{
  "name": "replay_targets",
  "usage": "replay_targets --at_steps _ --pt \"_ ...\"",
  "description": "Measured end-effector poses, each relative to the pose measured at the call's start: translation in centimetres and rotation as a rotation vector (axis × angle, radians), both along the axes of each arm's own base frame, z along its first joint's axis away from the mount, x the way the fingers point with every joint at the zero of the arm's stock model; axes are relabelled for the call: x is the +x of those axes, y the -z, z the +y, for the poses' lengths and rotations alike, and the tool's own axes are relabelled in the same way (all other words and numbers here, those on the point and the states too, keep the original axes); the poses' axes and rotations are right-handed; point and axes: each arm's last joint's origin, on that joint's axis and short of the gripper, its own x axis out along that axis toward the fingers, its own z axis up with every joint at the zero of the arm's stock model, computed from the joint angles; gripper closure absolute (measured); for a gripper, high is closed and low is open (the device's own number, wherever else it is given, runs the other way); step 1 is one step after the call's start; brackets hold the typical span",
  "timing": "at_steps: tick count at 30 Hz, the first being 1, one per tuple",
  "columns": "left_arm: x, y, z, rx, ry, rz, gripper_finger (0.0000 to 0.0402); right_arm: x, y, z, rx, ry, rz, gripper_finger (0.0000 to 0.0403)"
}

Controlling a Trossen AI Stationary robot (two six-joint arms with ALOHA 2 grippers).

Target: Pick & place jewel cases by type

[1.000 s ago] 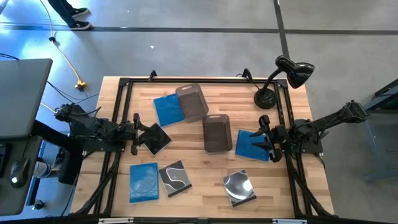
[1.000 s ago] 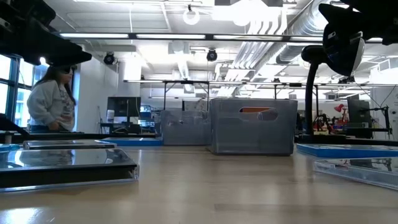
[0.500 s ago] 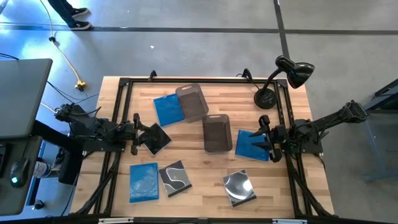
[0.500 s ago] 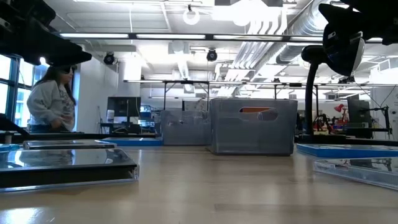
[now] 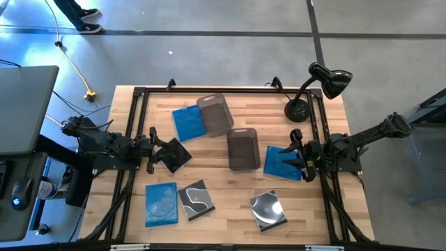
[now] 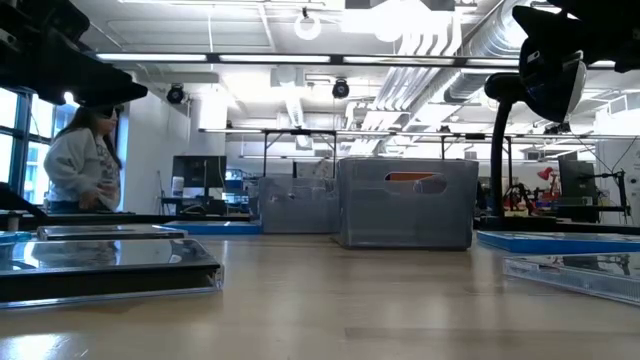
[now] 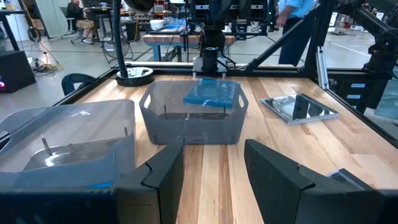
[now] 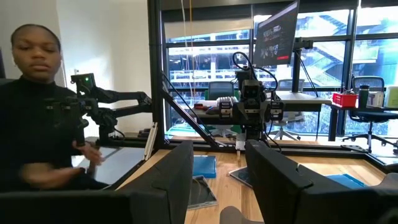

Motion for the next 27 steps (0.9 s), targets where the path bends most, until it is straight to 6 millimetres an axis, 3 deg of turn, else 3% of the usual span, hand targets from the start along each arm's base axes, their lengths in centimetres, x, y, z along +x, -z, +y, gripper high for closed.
replay_targets --at_steps 17,23,27 --pt "0.09 -0.59 -0.04 -0.033 0.001 -0.073 0.0238 0.00 0.02 0.00 -0.007 0.002 -0.001 0.0258" --pt "0.08 -0.50 -0.05 -0.027 0.006 -0.061 0.0238 0.02 0.05 -0.10 -0.182 0.077 -0.029 0.0258" --pt "0.06 -0.50 0.10 -0.023 -0.044 -0.059 0.0238 0.04 0.06 -0.27 -0.207 0.141 -0.025 0.0258"
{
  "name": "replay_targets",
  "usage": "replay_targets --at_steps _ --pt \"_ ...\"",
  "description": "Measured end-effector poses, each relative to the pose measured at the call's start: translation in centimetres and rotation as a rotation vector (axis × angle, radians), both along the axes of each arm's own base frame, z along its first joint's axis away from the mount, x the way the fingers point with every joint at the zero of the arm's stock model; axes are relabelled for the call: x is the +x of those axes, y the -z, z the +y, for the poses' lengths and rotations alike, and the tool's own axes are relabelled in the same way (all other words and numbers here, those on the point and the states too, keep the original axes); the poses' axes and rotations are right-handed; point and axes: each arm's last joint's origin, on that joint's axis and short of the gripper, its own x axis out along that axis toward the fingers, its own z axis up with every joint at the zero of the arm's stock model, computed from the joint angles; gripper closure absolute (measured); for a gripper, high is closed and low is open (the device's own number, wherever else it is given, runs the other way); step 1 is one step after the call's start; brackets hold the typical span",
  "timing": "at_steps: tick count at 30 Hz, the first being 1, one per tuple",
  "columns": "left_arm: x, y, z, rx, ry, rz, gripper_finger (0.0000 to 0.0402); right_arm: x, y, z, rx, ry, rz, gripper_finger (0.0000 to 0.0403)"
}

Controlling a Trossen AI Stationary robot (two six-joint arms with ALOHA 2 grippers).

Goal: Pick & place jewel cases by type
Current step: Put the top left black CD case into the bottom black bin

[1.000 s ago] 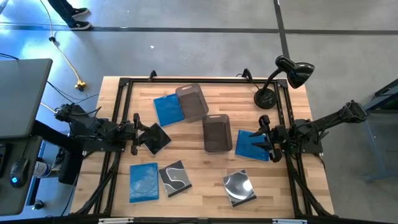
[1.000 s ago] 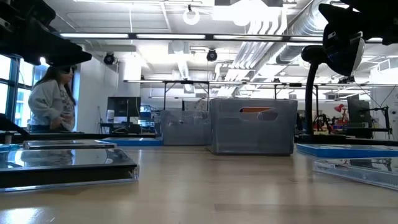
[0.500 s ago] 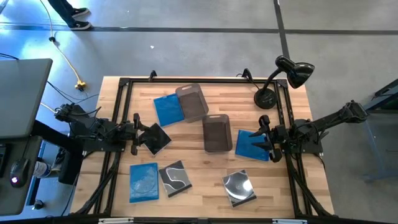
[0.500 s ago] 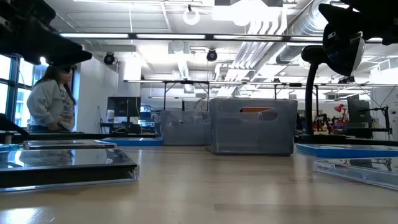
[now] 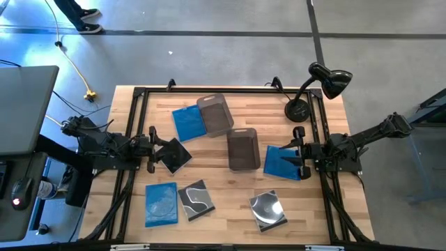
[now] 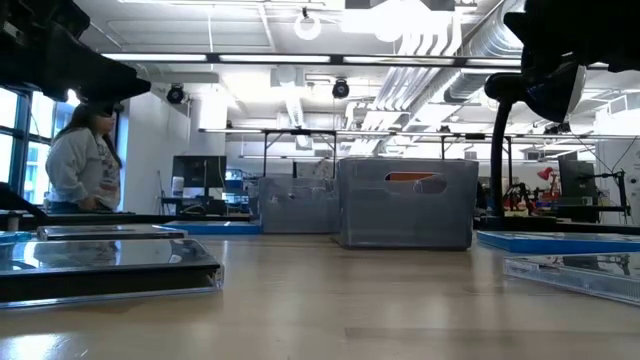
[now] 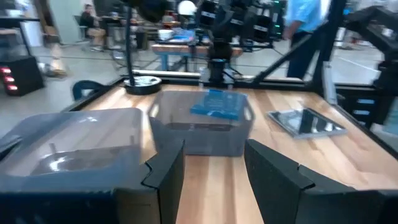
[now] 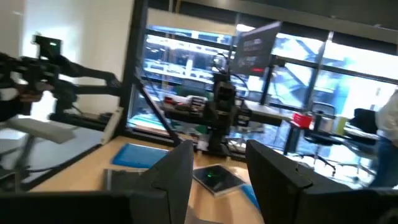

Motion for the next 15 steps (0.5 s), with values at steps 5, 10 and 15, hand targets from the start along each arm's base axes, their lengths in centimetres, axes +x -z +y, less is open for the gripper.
replay_targets --at_steps 5,10,15 --pt "0.0 0.0 0.2 -0.030 -0.078 -0.006 0.0238 0.0 0.0 -0.1 0.033 0.034 0.002 0.0258" --pt "-0.2 -0.3 0.5 -0.165 -0.150 -0.023 0.0238 -0.2 -0.9 0.0 0.143 -0.043 -0.082 0.0258" --pt "-0.6 -1.4 0.8 -0.211 -0.205 0.031 0.0248 -0.7 -2.0 0.0 0.142 -0.101 -0.209 0.0258"
